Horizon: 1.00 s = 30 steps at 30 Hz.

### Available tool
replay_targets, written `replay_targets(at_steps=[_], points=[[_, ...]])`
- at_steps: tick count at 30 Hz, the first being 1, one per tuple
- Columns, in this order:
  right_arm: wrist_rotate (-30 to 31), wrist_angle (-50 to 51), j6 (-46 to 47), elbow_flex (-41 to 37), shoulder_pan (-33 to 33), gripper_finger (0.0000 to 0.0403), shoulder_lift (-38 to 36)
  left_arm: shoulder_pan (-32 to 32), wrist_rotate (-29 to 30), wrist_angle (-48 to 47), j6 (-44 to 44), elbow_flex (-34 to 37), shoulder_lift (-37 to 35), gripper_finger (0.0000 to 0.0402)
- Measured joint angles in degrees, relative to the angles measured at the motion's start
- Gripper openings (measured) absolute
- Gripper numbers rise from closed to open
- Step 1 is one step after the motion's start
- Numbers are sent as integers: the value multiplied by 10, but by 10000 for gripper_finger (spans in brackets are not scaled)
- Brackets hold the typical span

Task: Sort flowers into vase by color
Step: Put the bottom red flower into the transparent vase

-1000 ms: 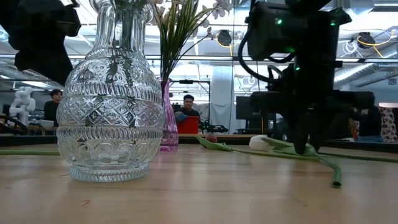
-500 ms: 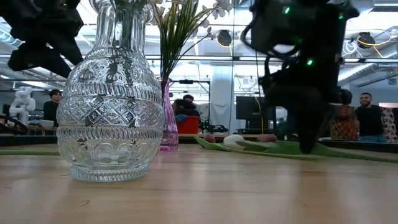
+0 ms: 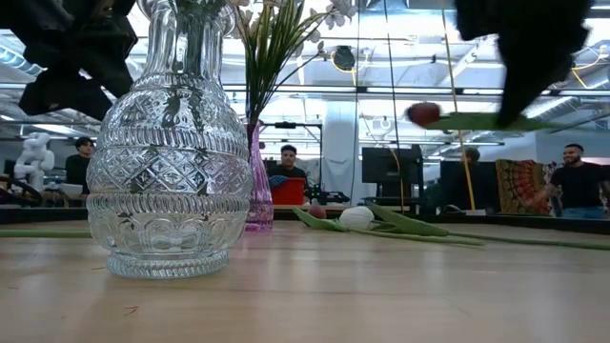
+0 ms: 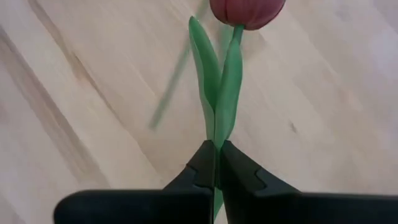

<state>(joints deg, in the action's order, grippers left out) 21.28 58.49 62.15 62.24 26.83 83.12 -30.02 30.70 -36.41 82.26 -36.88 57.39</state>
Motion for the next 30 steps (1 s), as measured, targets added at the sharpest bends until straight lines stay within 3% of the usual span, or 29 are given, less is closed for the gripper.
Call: replay_targets(at_steps=[3, 5, 11, 17, 21, 25, 30], points=[[-29, 68, 64, 0, 9, 3, -26, 0, 0, 12, 0, 0, 16, 169], [-15, 80, 75, 0, 24, 3, -33, 0, -7, 19, 0, 0, 27, 169], [123, -37, 61, 0, 114, 2, -49, 0, -30, 33, 1, 0, 51, 169], [305, -149, 66, 0, 220, 2, -55, 0, -32, 30, -6, 0, 59, 169], [400, -232, 10, 0, 262, 2, -54, 0, -39, 30, -20, 0, 59, 169], [484, -376, -120, 0, 279, 2, -37, 0, -64, 30, -36, 0, 59, 169], [461, -572, -285, 0, 249, 2, 3, 0, -97, 29, -82, 0, 59, 169]])
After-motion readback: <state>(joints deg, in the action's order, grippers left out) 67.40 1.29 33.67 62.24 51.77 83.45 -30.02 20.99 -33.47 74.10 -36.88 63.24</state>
